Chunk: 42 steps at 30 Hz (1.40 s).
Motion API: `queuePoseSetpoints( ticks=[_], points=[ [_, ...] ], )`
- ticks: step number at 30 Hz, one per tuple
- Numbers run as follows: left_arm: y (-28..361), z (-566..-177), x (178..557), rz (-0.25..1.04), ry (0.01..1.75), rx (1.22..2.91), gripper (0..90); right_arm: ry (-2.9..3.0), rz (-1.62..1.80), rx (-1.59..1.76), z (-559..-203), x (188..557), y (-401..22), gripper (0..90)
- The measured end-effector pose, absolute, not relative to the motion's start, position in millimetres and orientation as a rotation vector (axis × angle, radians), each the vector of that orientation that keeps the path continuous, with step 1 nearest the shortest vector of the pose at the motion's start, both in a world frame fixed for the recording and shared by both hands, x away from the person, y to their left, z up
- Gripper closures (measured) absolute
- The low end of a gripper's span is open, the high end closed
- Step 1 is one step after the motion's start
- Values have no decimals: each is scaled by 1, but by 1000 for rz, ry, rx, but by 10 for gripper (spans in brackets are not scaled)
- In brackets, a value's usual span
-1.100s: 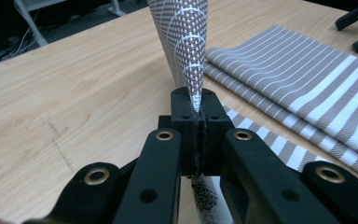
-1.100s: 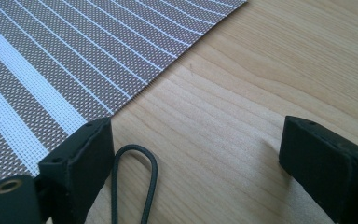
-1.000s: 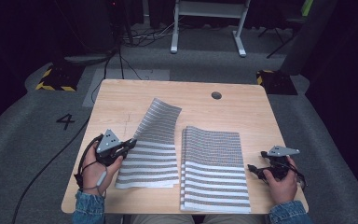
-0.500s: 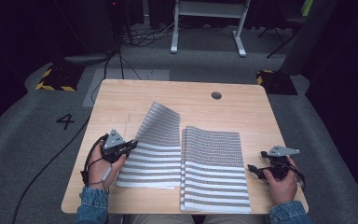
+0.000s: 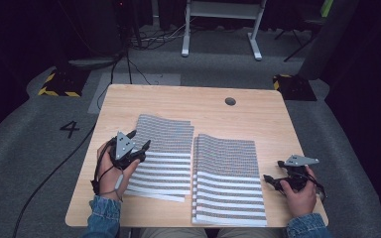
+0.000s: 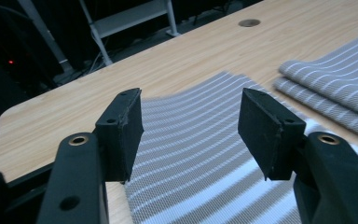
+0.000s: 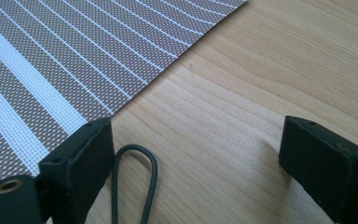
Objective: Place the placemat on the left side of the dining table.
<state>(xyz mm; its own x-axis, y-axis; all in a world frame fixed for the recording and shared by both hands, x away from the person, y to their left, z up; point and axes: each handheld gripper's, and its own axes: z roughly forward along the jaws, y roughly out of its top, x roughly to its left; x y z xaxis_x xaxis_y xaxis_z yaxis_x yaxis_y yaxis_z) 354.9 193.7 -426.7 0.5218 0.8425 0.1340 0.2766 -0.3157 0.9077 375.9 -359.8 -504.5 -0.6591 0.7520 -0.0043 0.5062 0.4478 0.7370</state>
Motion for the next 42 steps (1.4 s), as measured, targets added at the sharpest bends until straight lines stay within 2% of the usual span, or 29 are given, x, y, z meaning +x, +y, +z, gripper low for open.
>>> queuePoseSetpoints(
  ticks=[4, 9, 12, 13, 14, 22, 31, 32, 34, 39, 40, 41, 42],
  points=[
    [171, -417, 341, 687, 847, 1933, 362, 2372, 1041, 1072, -504, 376, -360, 107],
    [147, -424, 334, 582, 785, 2017, 340, 2368, 1044, 1074, -505, 376, -360, 108],
    [123, -439, 327, 475, 723, 2161, 318, 2372, 1040, 1074, -504, 376, -360, 108],
    [123, -439, 327, 475, 723, 2161, 313, 2372, 1040, 1074, -504, 376, -360, 108],
    [113, -445, 323, 443, 708, 2250, 304, 2372, 1042, 1074, -504, 376, -360, 108],
    [88, -470, 317, 310, 658, 2344, 295, 2376, 1040, 1066, -504, 377, -360, 108],
    [79, -487, 320, 251, 653, 2387, 297, 2377, 1038, 1064, -504, 377, -360, 108],
    [81, -488, 322, 247, 617, 2440, 300, 2377, 1038, 1064, -504, 377, -360, 108],
    [80, -491, 321, 232, 670, 2384, 301, 2376, 1038, 1064, -504, 377, -360, 108],
    [84, -493, 324, 195, 660, 2374, 344, 2376, 1038, 1064, -504, 377, -360, 107],
    [85, -493, 325, 237, 680, 2347, 367, 2376, 1038, 1064, -504, 377, -360, 108],
    [85, -493, 325, 237, 680, 2347, 449, 2376, 1038, 1064, -504, 377, -360, 108],
    [89, -492, 327, 230, 673, 2350, 474, 2377, 1038, 1064, -504, 377, -360, 108]
  ],
)
